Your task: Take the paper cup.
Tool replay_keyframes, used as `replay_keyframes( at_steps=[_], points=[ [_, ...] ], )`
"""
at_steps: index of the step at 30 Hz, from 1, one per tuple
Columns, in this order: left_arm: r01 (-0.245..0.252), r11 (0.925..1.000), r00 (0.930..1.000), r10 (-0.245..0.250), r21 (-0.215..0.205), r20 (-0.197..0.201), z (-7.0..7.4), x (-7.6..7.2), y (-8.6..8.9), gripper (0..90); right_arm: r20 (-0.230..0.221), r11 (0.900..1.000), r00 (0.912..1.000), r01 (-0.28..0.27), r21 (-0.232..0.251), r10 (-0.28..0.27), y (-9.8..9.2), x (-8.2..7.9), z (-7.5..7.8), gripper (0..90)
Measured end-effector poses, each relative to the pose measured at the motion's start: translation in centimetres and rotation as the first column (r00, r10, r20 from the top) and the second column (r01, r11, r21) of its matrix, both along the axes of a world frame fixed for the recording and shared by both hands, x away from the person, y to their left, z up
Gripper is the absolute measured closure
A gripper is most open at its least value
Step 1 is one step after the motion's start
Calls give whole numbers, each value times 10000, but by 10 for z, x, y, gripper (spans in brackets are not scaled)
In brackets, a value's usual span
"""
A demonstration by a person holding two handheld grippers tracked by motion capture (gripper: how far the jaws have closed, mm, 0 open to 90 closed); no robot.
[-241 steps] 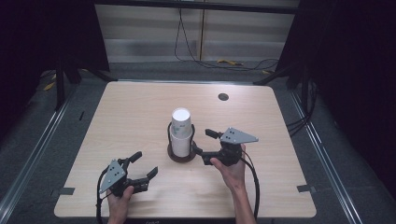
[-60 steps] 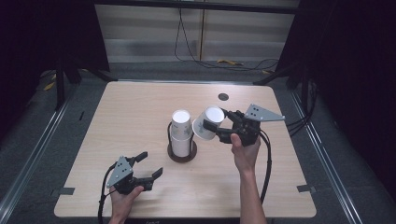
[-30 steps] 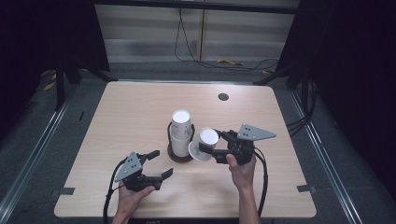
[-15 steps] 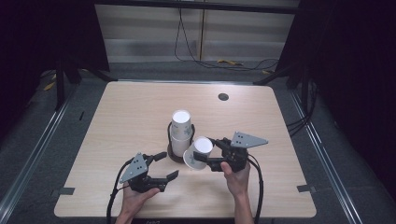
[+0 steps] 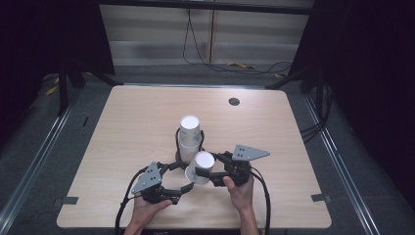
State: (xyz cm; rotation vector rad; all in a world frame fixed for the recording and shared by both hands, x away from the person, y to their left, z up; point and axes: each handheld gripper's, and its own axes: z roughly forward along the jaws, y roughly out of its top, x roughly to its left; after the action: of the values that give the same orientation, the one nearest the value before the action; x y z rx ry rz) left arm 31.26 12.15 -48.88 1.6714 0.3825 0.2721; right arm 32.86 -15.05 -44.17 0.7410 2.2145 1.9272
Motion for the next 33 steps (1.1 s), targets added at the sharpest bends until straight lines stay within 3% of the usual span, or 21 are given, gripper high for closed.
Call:
replay_keyframes(
  at_steps=[16,20,24,33],
  points=[
    [-86,9997,9999,83,245,136,-7,-1,-14,194,-348,9995,9993,-129,297,140,13,-1,-10,357],
    [-132,9994,9999,129,320,100,-9,0,-16,197,-371,9996,9991,-204,189,211,16,-1,-12,357],
    [-50,9998,9999,52,214,-120,-11,3,-17,199,-406,9997,9990,-174,167,180,17,-1,-13,356],
    [-60,9999,9999,61,121,-83,-11,2,-21,219,-383,9996,9990,-237,136,242,17,-2,-10,354]
  ],
)
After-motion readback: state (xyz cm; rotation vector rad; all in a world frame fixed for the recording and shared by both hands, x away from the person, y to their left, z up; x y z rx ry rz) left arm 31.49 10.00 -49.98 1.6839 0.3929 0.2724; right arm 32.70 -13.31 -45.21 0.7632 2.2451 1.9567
